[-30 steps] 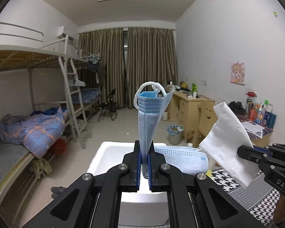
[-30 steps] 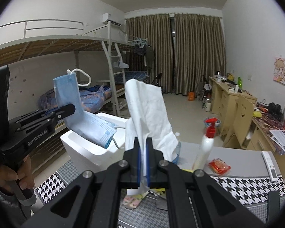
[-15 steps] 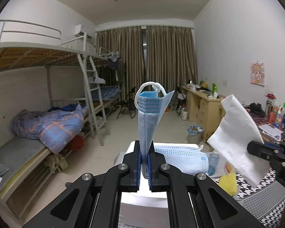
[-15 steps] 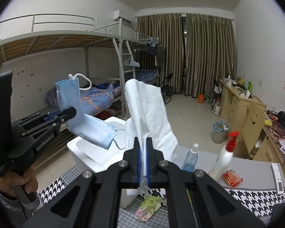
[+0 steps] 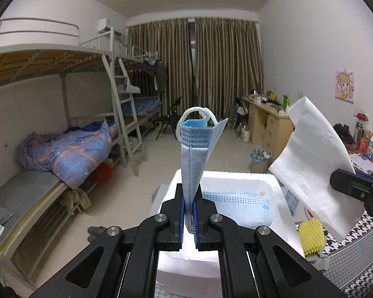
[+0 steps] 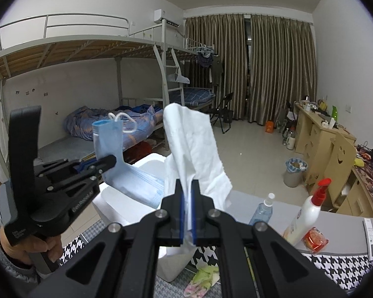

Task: Organize soft objects
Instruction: 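Lift the mask and tissue and carry both over the white foam box, then open the left tool to drop the blue mask into the foam box, then open the right tool to drop the white tissue into the foam box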

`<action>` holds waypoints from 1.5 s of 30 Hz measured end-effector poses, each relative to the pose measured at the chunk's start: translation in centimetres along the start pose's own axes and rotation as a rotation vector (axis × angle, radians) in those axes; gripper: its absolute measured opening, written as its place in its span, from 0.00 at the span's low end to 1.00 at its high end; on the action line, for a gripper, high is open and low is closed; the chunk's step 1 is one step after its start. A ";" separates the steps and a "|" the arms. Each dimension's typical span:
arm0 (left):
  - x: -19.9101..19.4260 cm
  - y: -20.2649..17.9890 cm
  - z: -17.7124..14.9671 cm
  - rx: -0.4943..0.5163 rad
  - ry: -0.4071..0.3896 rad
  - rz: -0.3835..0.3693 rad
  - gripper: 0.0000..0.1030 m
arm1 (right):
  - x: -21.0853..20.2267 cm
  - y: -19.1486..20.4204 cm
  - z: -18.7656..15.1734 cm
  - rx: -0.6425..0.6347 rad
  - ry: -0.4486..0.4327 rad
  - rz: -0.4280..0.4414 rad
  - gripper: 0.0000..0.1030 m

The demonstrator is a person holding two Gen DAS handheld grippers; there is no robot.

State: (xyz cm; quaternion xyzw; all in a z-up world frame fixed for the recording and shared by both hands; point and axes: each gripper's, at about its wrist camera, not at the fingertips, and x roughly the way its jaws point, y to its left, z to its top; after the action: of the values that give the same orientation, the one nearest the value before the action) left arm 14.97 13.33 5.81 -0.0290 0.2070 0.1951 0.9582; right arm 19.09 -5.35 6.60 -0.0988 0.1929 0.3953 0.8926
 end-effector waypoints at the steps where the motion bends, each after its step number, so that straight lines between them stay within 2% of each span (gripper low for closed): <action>1: 0.4 0.2 -0.1 0.001 0.009 -0.002 0.06 | 0.2 0.0 0.0 0.001 0.003 0.000 0.07; 4: 1.2 0.3 -0.2 0.009 0.041 -0.017 0.10 | 0.4 0.1 0.0 0.004 0.011 0.007 0.07; 6: 1.4 0.4 -0.3 0.005 0.050 -0.019 0.20 | 0.6 0.1 0.1 0.004 0.015 0.012 0.07; 8: 1.4 0.8 -0.4 0.002 0.048 -0.017 0.51 | 0.8 0.2 0.2 0.000 0.015 0.017 0.07; 10: 1.1 1.2 -0.4 -0.018 0.037 -0.020 0.63 | 0.9 0.5 0.3 -0.005 0.018 0.020 0.07; 12: 0.7 1.7 -0.4 -0.026 0.022 -0.016 0.69 | 1.1 0.8 0.3 -0.006 0.022 0.025 0.07; 14: 0.5 2.0 -0.4 -0.036 0.007 -0.019 0.85 | 1.3 0.9 0.3 -0.007 0.026 0.029 0.07; 16: 0.4 2.1 -0.3 -0.037 -0.001 -0.030 0.93 | 1.5 0.9 0.2 -0.009 0.032 0.034 0.07; 36: -1.0 4.0 -0.9 -0.053 -0.041 0.028 0.93 | 4.6 3.0 0.5 -0.044 0.092 0.089 0.07; 45: -1.0 4.8 -1.4 -0.069 -0.040 0.051 0.93 | 6.6 3.2 -0.1 -0.052 0.157 0.104 0.07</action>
State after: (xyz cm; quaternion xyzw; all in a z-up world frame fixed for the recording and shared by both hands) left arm 11.74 17.18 5.07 -0.0530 0.1816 0.2270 0.9553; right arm 20.78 1.16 3.65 -0.1425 0.2568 0.4370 0.8501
